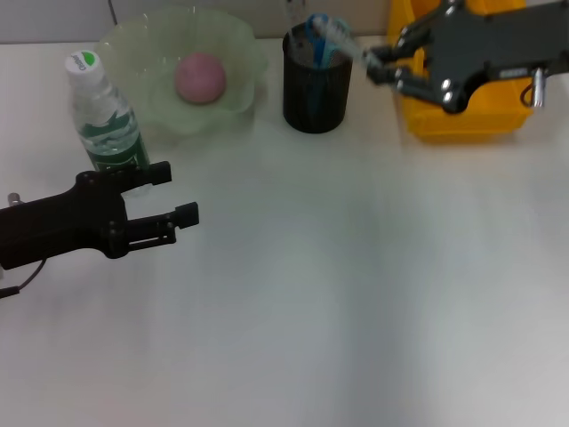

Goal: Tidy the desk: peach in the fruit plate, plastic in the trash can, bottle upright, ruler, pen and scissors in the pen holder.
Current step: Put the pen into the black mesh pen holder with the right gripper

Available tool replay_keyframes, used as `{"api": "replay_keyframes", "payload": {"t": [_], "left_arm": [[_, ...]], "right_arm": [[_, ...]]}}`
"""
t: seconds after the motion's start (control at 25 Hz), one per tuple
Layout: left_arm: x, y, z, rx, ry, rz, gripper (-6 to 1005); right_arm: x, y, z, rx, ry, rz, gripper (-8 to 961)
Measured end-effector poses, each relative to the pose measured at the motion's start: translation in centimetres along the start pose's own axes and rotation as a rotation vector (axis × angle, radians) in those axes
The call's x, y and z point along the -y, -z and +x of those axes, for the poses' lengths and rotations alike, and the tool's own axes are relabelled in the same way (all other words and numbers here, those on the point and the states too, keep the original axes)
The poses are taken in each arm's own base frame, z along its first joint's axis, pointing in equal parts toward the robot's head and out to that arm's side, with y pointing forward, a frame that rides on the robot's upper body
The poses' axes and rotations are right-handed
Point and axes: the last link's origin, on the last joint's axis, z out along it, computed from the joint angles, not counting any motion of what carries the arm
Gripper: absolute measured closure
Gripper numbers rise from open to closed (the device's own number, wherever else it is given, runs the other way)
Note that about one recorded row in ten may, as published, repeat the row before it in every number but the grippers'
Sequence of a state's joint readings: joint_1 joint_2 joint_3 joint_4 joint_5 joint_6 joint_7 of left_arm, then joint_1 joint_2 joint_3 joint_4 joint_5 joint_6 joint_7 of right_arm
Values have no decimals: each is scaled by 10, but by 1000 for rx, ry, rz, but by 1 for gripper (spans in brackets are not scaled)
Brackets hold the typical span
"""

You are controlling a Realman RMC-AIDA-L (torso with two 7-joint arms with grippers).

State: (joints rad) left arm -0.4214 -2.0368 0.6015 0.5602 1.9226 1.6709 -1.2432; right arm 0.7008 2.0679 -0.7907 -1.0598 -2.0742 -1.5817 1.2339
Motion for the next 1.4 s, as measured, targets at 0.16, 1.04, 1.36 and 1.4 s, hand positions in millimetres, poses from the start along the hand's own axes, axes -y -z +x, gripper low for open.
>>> {"api": "replay_keyframes", "payload": {"t": [0.16, 1.04, 1.36, 1.4], "left_arm": [[-4, -8, -1, -7, 1, -20, 170], [-19, -20, -17, -10, -64, -71, 170], [-22, -19, -20, 2, -66, -93, 170], [-23, -19, -20, 3, -67, -95, 170]], "right_arm": [[11, -1, 6, 91, -172, 135, 828], [50, -74, 24, 196, -701, 391, 829], [34, -86, 38, 285, -655, 476, 829], [32, -87, 39, 283, -652, 478, 829]]}}
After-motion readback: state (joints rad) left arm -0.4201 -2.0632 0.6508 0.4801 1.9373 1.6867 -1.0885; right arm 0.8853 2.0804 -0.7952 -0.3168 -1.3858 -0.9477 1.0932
